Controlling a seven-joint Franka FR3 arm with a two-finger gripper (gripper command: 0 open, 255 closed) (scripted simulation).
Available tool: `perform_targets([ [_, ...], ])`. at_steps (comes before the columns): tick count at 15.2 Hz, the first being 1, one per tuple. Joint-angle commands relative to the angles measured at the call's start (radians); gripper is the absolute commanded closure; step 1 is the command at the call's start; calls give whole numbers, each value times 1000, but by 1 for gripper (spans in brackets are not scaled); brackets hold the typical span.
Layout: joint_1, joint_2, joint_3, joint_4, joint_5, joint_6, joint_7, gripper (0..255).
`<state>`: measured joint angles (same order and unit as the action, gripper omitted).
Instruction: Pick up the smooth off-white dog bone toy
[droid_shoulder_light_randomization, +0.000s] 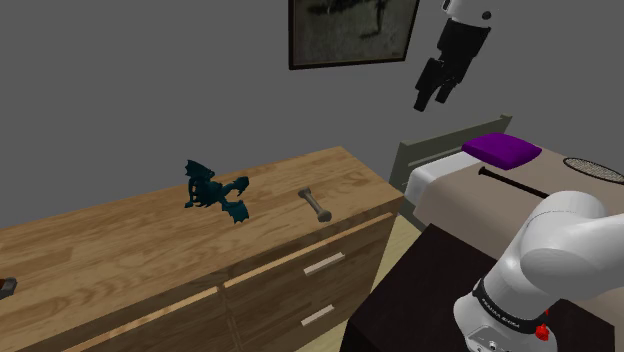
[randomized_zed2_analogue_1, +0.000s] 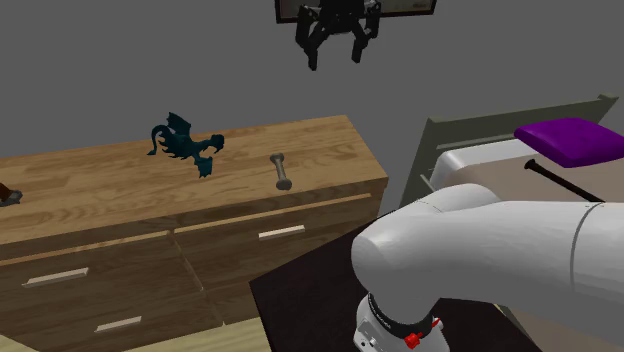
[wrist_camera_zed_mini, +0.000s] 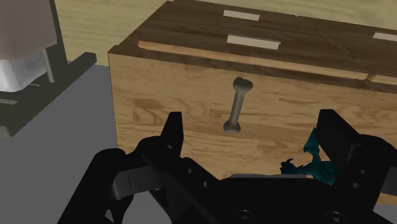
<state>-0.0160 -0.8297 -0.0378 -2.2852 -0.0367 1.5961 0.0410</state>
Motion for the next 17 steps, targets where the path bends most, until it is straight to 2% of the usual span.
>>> perform_targets([
  [1, 0, 0, 0, 0, 0, 0, 0, 0],
  [9, -2, 163, 19, -117, 7, 260, 49, 0],
  [17, -4, 404, 37, -148, 7, 512, 98, 0],
])
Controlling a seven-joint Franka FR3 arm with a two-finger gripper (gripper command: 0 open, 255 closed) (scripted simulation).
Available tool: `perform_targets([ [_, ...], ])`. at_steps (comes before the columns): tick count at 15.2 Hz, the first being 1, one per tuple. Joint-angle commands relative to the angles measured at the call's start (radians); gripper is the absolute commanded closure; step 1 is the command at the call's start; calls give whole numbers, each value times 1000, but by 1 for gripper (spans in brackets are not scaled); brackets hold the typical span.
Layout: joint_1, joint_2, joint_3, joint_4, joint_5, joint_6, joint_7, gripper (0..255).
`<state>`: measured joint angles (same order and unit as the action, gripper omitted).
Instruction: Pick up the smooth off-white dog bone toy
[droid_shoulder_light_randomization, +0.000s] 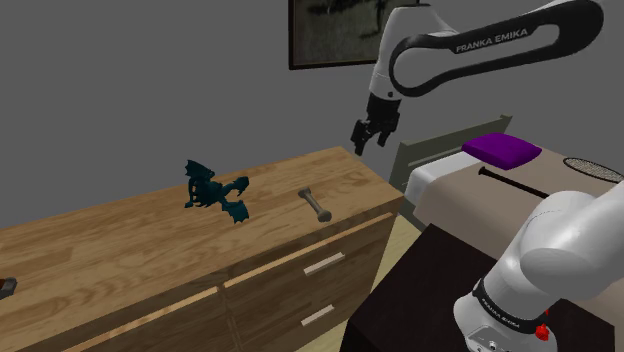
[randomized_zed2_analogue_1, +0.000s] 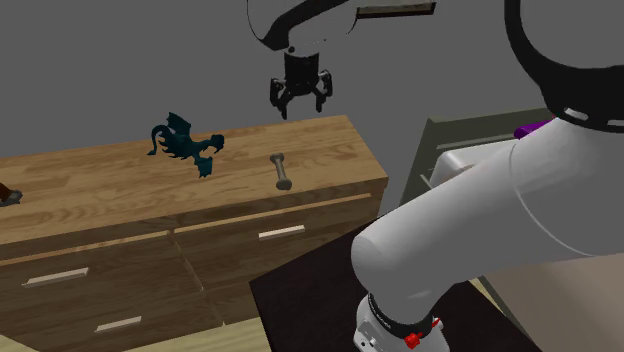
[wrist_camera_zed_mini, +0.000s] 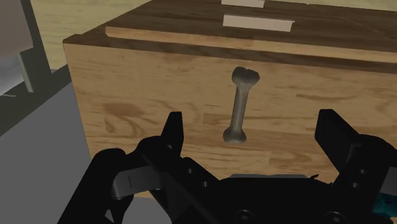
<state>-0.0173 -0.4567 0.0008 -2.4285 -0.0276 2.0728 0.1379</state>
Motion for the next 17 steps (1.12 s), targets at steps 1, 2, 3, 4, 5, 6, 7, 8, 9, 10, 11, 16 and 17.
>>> perform_targets([
  [1, -3, 66, 0, -3, -3, 65, 8, 0],
  [2, -4, 101, 2, 1, -3, 94, 14, 0],
  [3, -4, 137, 4, 6, -4, 122, 21, 0],
  [4, -5, 174, 6, 13, -6, 150, 27, 0],
  [5, -5, 211, 7, 21, -7, 176, 34, 0],
  [6, -6, 249, 9, 30, -9, 202, 40, 0],
  [7, -6, 287, 10, 41, -11, 227, 47, 0],
  [8, -7, 326, 12, 53, -13, 251, 54, 0],
  [9, -7, 364, 13, 66, -15, 274, 61, 0],
  [10, -7, 403, 13, 81, -18, 296, 67, 0],
  [11, -7, 443, 14, 97, -21, 316, 74, 0],
  [16, -5, 640, 13, 195, -35, 402, 108, 0],
  [17, -4, 680, 12, 219, -37, 416, 114, 0],
])
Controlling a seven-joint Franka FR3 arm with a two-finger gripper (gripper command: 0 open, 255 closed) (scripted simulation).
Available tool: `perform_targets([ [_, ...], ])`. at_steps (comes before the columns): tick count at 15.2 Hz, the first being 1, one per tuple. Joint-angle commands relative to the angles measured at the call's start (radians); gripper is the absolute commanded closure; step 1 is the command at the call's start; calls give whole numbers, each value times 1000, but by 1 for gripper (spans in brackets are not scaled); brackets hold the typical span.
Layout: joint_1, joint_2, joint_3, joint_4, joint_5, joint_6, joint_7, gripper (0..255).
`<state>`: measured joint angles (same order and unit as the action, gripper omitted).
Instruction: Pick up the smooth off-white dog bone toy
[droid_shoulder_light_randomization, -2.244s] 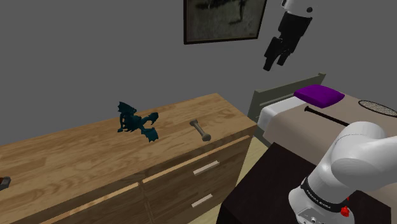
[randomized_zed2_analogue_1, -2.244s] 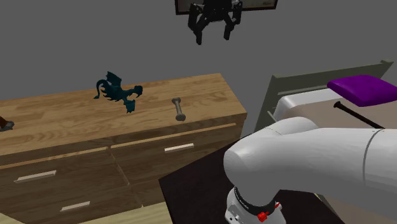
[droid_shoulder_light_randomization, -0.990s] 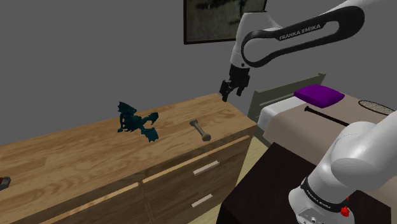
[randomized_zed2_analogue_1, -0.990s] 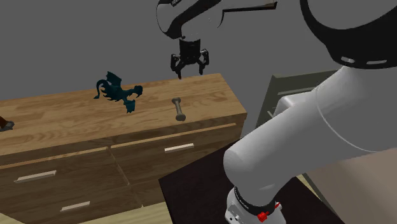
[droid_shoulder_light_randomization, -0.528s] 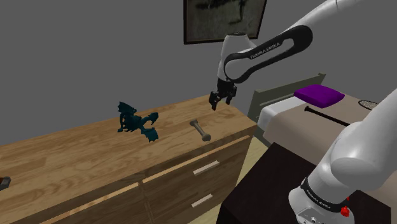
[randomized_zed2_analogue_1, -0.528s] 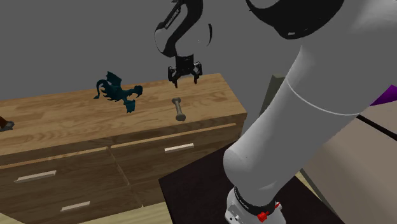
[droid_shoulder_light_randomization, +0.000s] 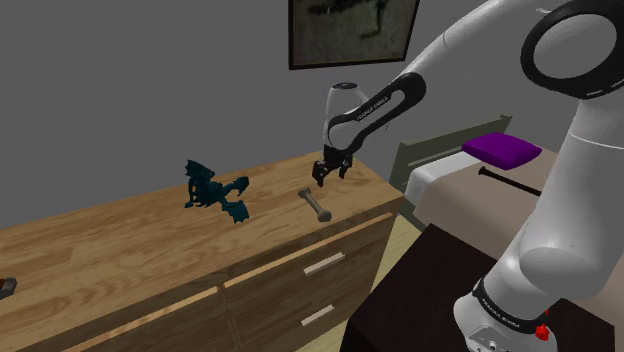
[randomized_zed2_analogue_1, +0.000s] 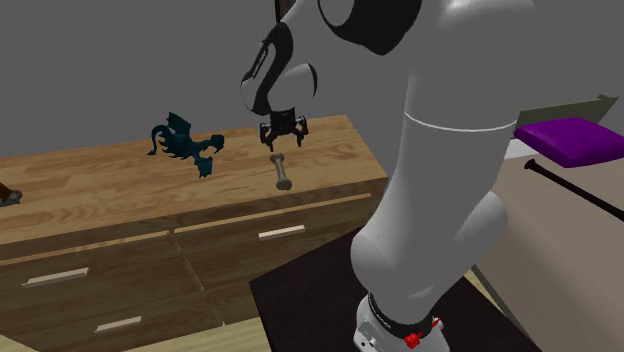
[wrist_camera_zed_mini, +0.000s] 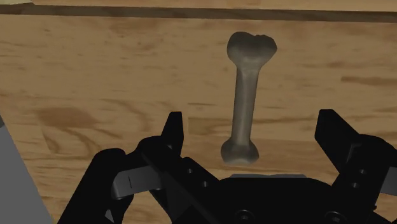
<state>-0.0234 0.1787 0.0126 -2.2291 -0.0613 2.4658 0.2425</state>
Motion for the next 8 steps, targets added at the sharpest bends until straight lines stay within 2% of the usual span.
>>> perform_targets([
  [1, 3, 84, -1, 44, -6, 35, 16, 0],
  [8, 13, 362, -12, 250, -13, 89, 49, 0],
])
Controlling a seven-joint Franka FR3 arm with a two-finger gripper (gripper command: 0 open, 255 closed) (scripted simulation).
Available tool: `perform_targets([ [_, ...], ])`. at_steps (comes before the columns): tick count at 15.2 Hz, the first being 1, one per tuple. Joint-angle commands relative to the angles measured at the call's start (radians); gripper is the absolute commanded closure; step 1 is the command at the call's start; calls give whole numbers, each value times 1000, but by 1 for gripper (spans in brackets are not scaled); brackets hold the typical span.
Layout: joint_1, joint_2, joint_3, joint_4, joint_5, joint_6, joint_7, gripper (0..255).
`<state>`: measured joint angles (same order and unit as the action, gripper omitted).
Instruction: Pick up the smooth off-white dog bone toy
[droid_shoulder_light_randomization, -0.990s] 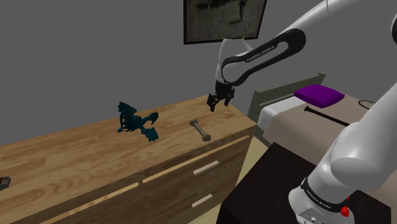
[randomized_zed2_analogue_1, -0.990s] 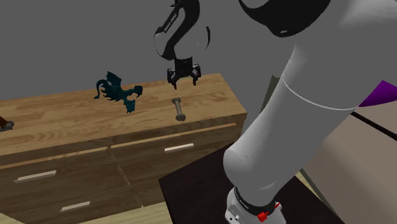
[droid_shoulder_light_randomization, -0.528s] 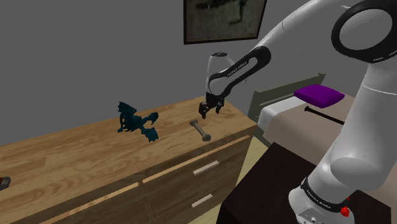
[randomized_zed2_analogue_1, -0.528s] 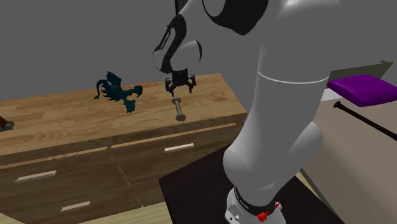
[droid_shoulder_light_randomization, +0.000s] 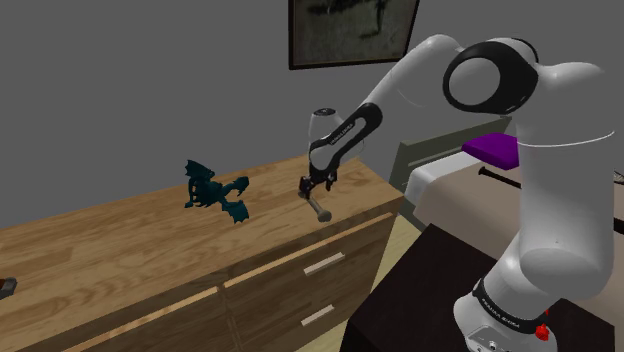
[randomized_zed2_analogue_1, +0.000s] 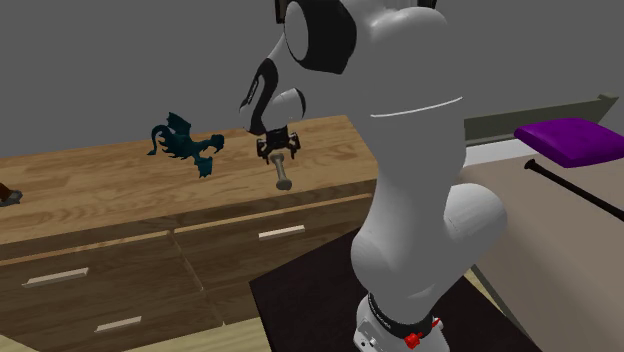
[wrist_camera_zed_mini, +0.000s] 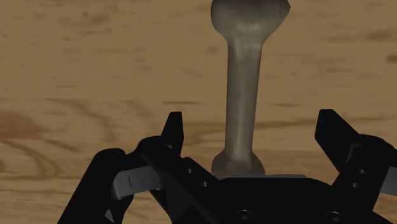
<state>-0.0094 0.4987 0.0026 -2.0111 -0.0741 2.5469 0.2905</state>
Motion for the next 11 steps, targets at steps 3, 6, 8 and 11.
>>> perform_targets([
  [3, 1, 102, -4, 77, 0, 20, 7, 0],
  [6, 2, 136, -6, 85, -2, 46, 9, 0],
  [8, 2, 159, -7, 91, -3, 63, 10, 0],
  [11, 3, 178, -7, 97, -3, 75, 11, 0],
])
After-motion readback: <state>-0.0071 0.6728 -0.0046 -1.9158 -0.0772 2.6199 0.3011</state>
